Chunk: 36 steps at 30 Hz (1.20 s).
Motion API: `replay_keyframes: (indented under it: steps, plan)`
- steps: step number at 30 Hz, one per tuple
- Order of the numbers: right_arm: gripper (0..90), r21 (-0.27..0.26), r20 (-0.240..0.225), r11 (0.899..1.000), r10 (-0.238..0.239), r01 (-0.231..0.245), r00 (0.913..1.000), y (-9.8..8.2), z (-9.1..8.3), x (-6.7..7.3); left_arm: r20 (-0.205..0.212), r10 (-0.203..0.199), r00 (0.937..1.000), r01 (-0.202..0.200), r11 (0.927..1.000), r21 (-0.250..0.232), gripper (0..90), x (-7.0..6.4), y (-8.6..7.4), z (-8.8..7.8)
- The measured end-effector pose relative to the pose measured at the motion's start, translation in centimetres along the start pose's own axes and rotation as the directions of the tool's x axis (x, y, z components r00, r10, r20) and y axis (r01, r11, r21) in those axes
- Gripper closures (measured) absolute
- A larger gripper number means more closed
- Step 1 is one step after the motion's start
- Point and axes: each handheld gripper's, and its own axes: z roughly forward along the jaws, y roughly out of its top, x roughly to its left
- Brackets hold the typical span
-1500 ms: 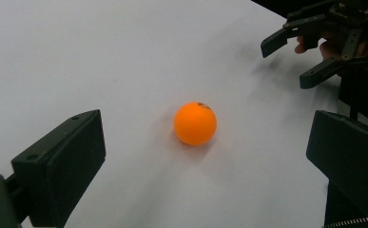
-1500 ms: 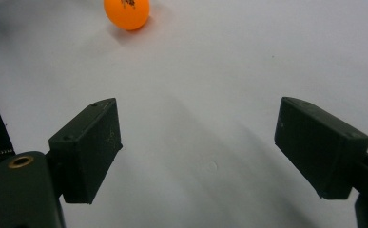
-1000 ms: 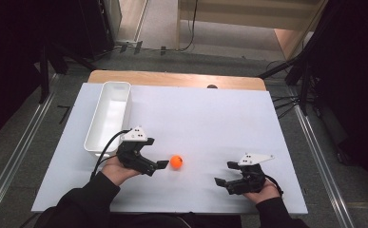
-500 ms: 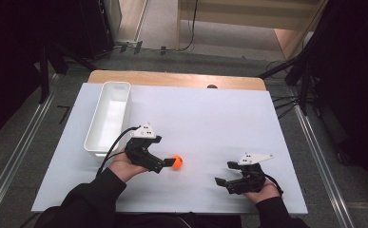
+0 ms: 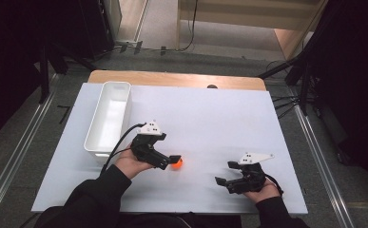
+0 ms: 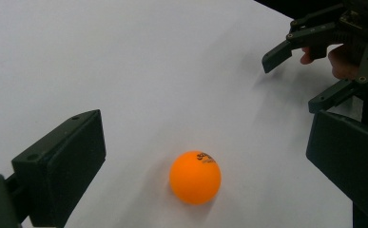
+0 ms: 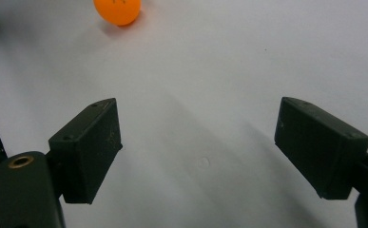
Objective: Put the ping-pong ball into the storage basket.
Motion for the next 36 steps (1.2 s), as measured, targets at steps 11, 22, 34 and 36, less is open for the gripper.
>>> replay_keyframes:
  steps: [11, 22, 34, 36]
  plan:
    - [14.2, -0.007, 0.011, 1.000, -0.021, 0.022, 0.9997, 0.0, 0.0, -0.1, 0.035, -0.022, 0.9991, 0.023, 0.9996, -0.015, 0.0, -0.1, 1.1, 1.5]
    - [14.2, -0.009, 0.018, 1.000, -0.025, 0.025, 0.9995, -0.1, -0.1, 0.1, -0.015, 0.025, 0.9996, -0.025, 0.9997, 0.009, 0.0, -0.5, 1.1, 2.4]
    - [14.2, -0.005, 0.019, 1.000, -0.024, 0.024, 0.9995, -0.1, -0.1, 0.1, -0.025, 0.008, 0.9997, -0.007, 0.9998, 0.020, 0.0, -0.4, 0.0, 2.9]
    - [14.2, -0.007, 0.018, 1.000, -0.025, 0.025, 0.9995, -0.1, -0.1, 0.1, -0.026, 0.013, 0.9996, -0.013, 0.9995, 0.029, 0.0, -0.5, -0.1, 3.0]
